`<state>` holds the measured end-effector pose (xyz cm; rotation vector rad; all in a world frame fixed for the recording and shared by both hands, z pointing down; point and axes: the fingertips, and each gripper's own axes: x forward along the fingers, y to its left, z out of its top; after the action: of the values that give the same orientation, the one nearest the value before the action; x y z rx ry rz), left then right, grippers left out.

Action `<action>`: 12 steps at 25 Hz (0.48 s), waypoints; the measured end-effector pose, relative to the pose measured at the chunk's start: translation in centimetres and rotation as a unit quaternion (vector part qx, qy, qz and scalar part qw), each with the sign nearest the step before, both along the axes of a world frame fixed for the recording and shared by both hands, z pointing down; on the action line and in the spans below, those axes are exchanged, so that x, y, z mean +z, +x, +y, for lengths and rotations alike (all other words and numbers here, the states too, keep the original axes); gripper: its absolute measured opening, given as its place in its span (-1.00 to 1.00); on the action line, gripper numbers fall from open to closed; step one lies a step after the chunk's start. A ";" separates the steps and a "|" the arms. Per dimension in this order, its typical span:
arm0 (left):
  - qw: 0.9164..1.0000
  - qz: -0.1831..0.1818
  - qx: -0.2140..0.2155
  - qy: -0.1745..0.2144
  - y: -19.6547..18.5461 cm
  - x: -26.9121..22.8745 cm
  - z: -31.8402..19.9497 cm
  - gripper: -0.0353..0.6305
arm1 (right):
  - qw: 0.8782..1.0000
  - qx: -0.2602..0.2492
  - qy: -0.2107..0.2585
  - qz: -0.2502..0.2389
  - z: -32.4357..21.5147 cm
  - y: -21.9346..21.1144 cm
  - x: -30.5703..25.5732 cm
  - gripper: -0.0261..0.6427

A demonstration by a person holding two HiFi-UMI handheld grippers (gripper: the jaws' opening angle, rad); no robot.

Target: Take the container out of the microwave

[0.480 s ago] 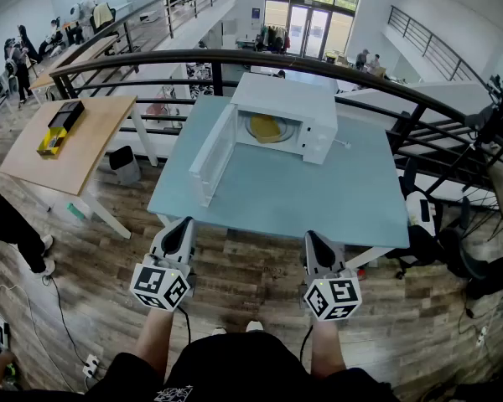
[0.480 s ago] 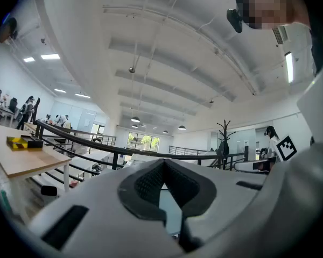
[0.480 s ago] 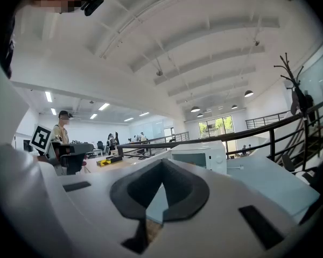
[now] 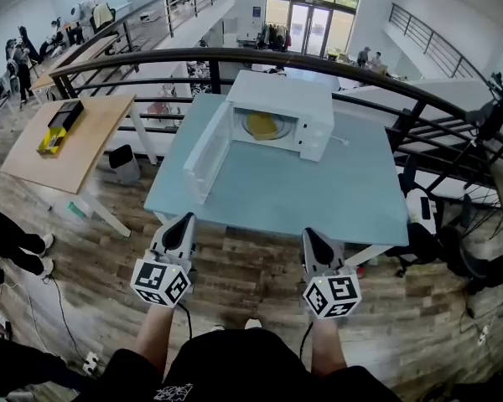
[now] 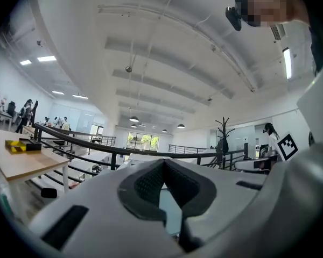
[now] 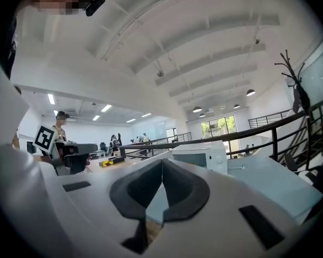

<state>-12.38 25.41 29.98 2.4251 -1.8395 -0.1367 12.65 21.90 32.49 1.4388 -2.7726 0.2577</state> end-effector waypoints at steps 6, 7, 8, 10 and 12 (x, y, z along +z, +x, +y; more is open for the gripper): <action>1.000 0.005 -0.002 -0.002 1.7 0.3 -0.1 -0.88 | 1.000 -0.012 -0.005 -0.013 0.0 1.5 0.5 -0.90; 1.000 0.008 -0.003 -0.003 2.0 0.4 -0.1 -0.88 | 1.000 -0.016 -0.007 -0.018 -0.1 1.8 0.6 -0.90; 1.000 0.011 -0.004 -0.005 2.3 0.5 -0.2 -0.88 | 1.000 -0.020 -0.009 -0.023 -0.2 2.0 0.8 -0.90; 1.000 0.013 -0.007 -0.009 2.8 0.7 -0.3 -0.88 | 0.999 -0.031 -0.014 -0.029 -0.2 2.3 1.0 -0.90; 1.000 0.014 -0.010 -0.012 3.2 0.8 -0.2 -0.88 | 0.999 -0.037 -0.020 -0.032 -0.2 2.7 1.4 -0.90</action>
<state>-9.17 25.24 30.76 2.3782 -1.8426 -0.1479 15.38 21.67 33.88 1.3396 -2.8459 0.3625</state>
